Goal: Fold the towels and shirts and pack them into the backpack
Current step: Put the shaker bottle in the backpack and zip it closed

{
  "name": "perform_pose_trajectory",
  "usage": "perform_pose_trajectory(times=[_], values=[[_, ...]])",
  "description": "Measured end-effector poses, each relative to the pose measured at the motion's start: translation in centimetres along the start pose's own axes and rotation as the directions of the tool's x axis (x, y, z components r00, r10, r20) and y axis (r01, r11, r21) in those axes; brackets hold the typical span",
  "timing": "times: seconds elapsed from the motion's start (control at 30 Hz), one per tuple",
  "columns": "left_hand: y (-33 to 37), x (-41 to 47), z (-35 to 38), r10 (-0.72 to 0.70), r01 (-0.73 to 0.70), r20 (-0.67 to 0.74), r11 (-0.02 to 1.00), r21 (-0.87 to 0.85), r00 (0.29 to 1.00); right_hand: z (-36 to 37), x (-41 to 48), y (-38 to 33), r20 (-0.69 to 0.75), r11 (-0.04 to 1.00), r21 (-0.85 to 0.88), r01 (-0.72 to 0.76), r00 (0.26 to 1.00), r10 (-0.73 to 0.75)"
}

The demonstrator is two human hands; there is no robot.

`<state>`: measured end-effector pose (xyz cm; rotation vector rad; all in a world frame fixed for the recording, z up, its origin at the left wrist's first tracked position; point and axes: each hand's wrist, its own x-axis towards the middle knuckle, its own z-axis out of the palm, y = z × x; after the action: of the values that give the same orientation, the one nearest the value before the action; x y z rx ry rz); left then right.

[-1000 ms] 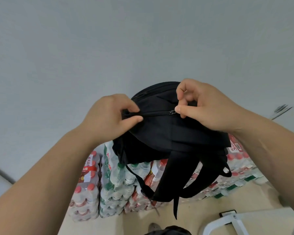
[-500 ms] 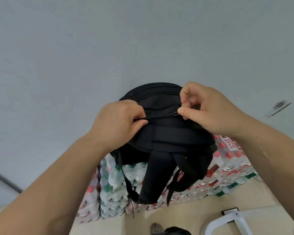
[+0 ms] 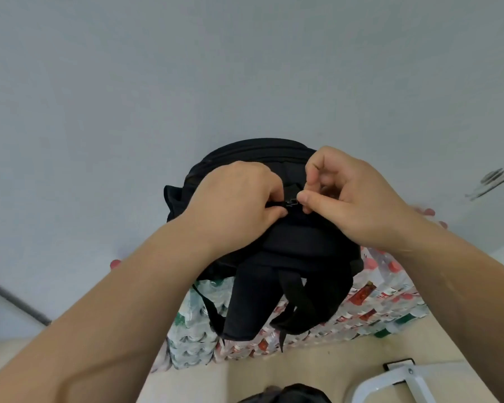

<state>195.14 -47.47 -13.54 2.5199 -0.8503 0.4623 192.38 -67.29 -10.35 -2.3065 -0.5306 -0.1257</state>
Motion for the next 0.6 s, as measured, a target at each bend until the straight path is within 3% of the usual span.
perform_pose_trajectory(times=[0.2, 0.33, 0.43, 0.53, 0.6], values=[[-1.1, -0.6, -0.3, -0.143, 0.137, 0.050, 0.985, 0.109, 0.989, -2.3, 0.2, 4.0, 0.028, 0.999, -0.017, 0.028, 0.999, -0.027], [0.8, 0.7, -1.8, -0.290, 0.280, 0.122, 0.956, 0.093, 0.949, -3.6, -0.5, 6.9, 0.036, 0.993, 0.100, 0.061, 0.997, -0.065], [4.9, 3.2, -1.6, -0.299, 0.298, 0.122, 0.954, 0.019, 0.947, -4.1, -1.1, 8.5, 0.065, 0.973, 0.214, 0.092, 0.992, -0.108], [8.2, 5.6, 0.9, -0.251, 0.206, 0.210, 0.955, 0.213, 0.945, -4.0, -1.2, 10.2, 0.070, 0.953, 0.262, 0.153, 0.982, -0.177], [9.3, 6.5, 2.7, -0.297, 0.192, 0.263, 0.913, 0.361, 0.918, -3.8, -1.0, 11.4, 0.078, 0.948, 0.218, 0.231, 0.964, -0.253]])
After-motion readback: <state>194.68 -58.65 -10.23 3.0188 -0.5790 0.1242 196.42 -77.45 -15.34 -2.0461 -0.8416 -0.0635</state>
